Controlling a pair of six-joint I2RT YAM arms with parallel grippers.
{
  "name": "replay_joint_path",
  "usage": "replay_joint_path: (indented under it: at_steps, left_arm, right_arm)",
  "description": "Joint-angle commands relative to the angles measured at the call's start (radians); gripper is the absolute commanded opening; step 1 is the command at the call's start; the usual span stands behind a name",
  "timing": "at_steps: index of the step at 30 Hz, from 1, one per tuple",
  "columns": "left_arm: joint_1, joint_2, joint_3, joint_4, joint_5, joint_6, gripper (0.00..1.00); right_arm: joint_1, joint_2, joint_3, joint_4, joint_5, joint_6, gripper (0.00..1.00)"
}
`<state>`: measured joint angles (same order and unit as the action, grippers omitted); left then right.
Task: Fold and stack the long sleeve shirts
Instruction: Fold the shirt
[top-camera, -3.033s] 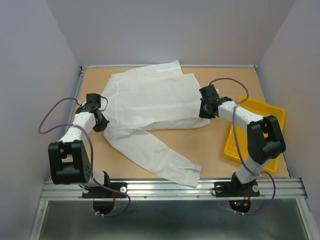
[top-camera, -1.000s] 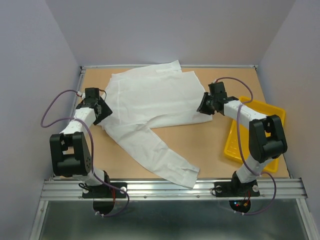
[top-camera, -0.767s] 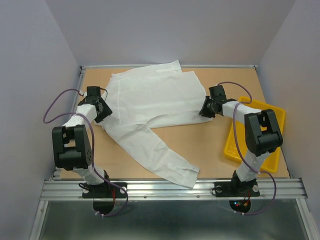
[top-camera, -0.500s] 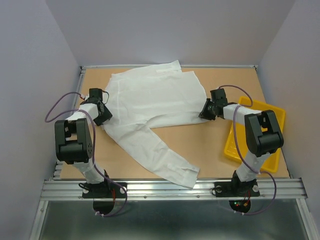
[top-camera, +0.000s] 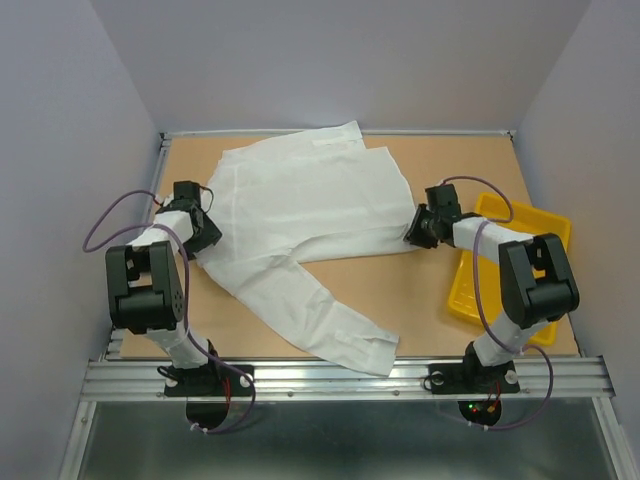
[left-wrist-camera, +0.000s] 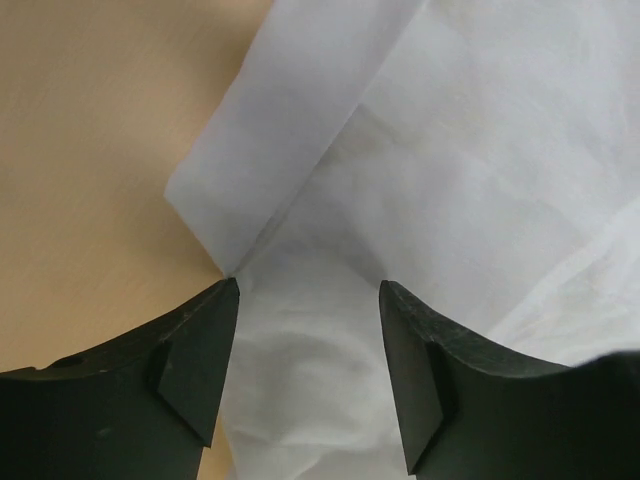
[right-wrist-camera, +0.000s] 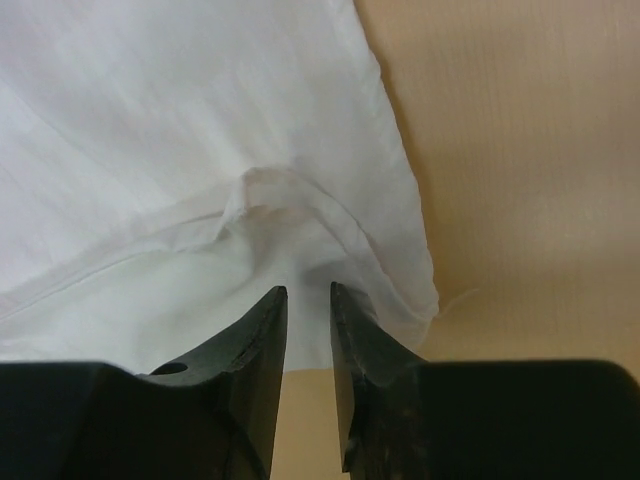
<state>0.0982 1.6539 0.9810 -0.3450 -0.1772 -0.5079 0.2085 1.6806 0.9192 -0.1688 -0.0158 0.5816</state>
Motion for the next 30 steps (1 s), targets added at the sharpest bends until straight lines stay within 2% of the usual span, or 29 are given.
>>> replay_joint_path:
  at_steps: [1,5,8,10,14,15,18,23,30]
  left_arm:
    - [0.009,-0.153,0.016,-0.057,-0.002,0.02,0.79]
    - [0.006,-0.241,0.028,-0.061,0.039,0.022,0.9]
    - [0.003,-0.296,0.028,-0.063,0.061,0.035,0.96]
    - [0.003,-0.324,0.025,-0.065,0.071,0.048,0.98]
    - [0.001,-0.417,-0.031,-0.014,0.111,0.092,0.99]
    - [0.0,-0.43,-0.045,-0.003,0.114,0.094,0.99]
    - [0.0,-0.489,-0.109,0.063,0.128,0.091,0.99]
    - [0.0,-0.601,-0.226,0.167,0.172,0.104,0.99]
    - [0.0,-0.68,-0.311,0.248,0.171,0.117,0.99]
  right_arm:
    - [0.002,-0.172,-0.026,-0.069,-0.038,-0.104,0.34]
    - [0.077,-0.269,-0.039,-0.148,-0.049,-0.213,0.41]
    - [0.216,-0.343,-0.051,-0.224,0.005,-0.275,0.45]
    - [0.352,-0.366,-0.052,-0.264,0.013,-0.302,0.47]
    - [0.606,-0.355,-0.057,-0.346,0.129,-0.325,0.48]
    - [0.693,-0.352,-0.054,-0.351,0.122,-0.318,0.48]
    - [0.829,-0.309,-0.04,-0.357,0.103,-0.316,0.55]
    - [0.943,-0.187,-0.007,-0.396,0.076,-0.312,0.56]
    - [1.014,-0.07,0.026,-0.405,0.085,-0.304,0.57]
